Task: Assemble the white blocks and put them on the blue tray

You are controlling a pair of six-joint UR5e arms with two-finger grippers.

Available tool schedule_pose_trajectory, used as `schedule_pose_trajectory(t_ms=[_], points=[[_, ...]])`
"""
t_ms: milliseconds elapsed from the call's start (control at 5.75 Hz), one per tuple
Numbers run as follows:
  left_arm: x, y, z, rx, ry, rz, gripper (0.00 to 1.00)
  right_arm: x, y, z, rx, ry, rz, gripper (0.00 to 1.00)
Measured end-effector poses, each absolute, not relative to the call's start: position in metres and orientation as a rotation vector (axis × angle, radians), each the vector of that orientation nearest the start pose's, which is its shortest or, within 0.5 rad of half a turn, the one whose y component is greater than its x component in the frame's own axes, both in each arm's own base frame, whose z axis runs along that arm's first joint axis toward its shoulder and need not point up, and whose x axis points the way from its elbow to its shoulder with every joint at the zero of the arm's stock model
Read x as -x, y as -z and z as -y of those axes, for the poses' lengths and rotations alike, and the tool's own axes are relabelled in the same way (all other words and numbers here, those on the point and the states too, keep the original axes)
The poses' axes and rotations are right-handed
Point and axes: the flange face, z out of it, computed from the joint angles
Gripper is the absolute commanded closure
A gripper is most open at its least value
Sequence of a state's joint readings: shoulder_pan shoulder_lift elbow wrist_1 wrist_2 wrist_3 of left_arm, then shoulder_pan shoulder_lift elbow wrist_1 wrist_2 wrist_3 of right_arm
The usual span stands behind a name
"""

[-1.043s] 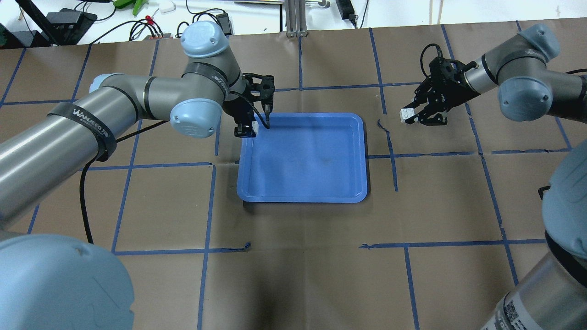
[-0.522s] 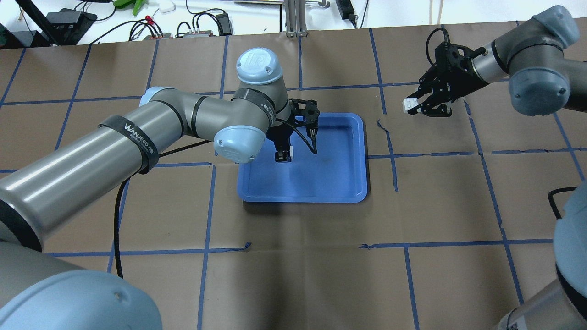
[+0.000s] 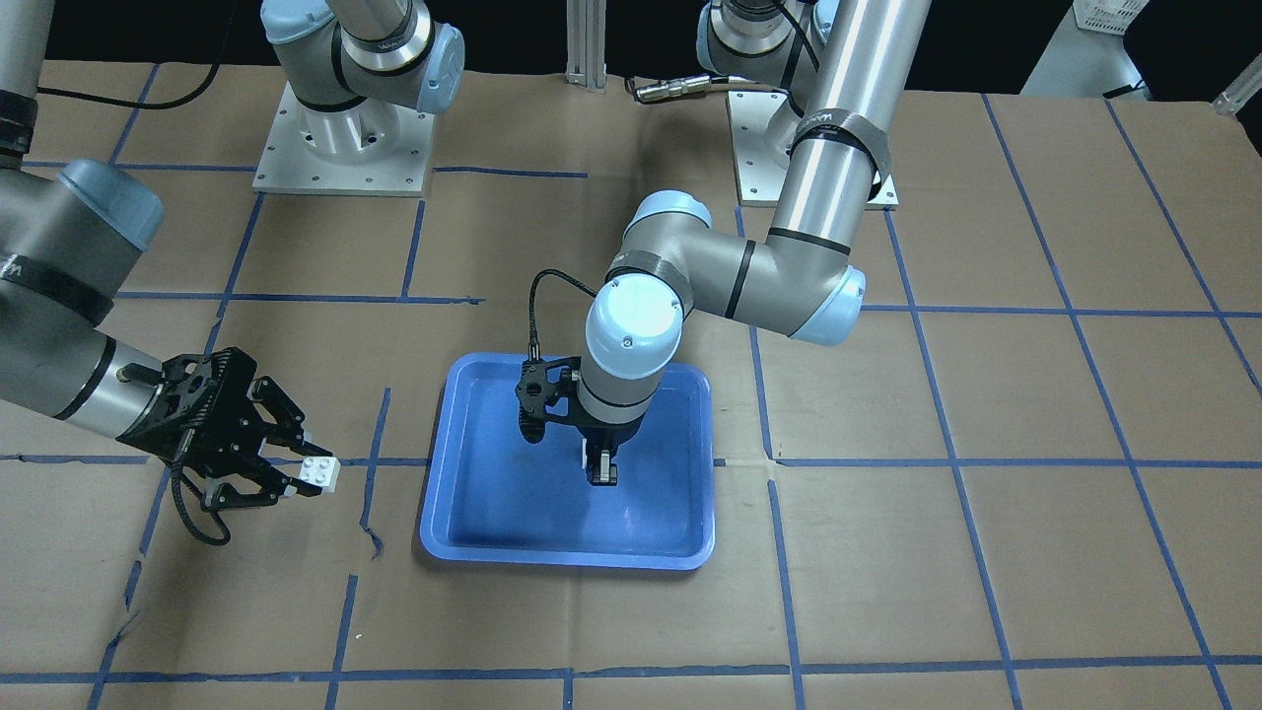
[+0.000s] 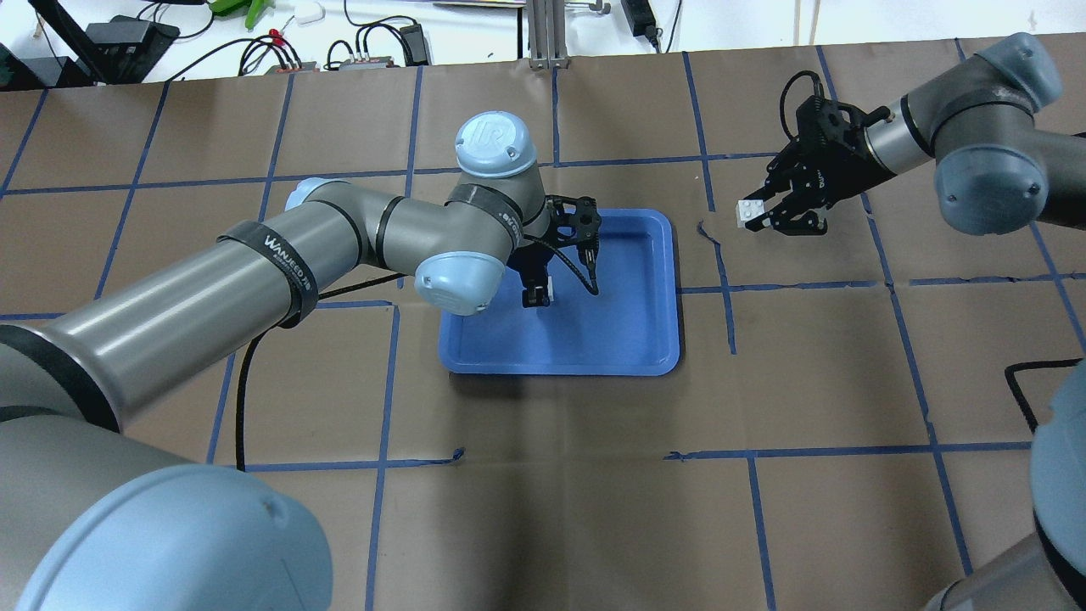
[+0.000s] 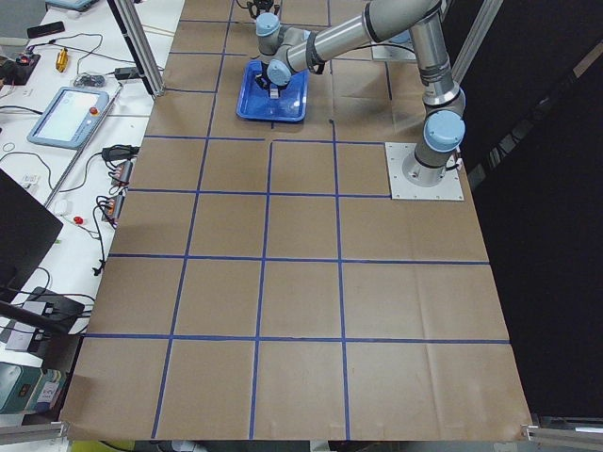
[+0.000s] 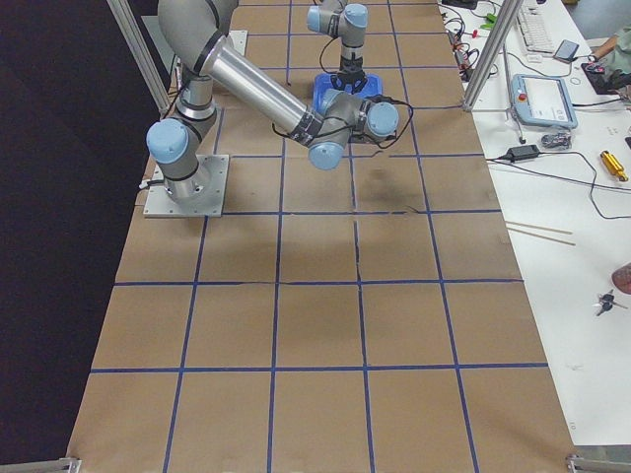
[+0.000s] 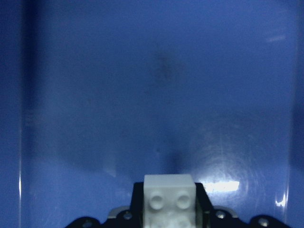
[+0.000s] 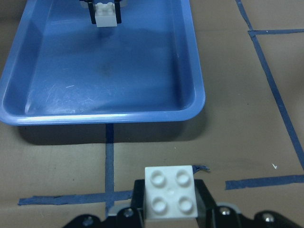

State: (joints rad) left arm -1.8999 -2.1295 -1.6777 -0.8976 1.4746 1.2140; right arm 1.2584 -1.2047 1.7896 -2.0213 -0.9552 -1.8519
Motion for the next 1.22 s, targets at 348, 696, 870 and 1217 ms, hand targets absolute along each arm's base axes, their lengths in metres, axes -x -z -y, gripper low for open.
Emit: schedule_pose_trajectory(t_ms=[348, 696, 870, 1217], points=[[0.346, -0.178, 0.550, -2.206, 0.069, -2.356, 0.38, -0.013, -0.248, 0.597, 1.811, 0.657, -1.946, 0.81], [0.346, -0.177, 0.548, -2.196, 0.054, -2.370, 0.14, -0.015, -0.247, 0.596, 1.813, 0.654, -1.941, 0.81], [0.346, -0.185, 0.547, -2.186, 0.059, -2.374, 0.14, -0.020, -0.246, 0.595, 1.820, 0.650, -1.931, 0.81], [0.340, -0.238, 0.541, -2.167, 0.058, -2.390, 0.13, -0.042, -0.238, 0.588, 1.843, 0.633, -1.892, 0.81]])
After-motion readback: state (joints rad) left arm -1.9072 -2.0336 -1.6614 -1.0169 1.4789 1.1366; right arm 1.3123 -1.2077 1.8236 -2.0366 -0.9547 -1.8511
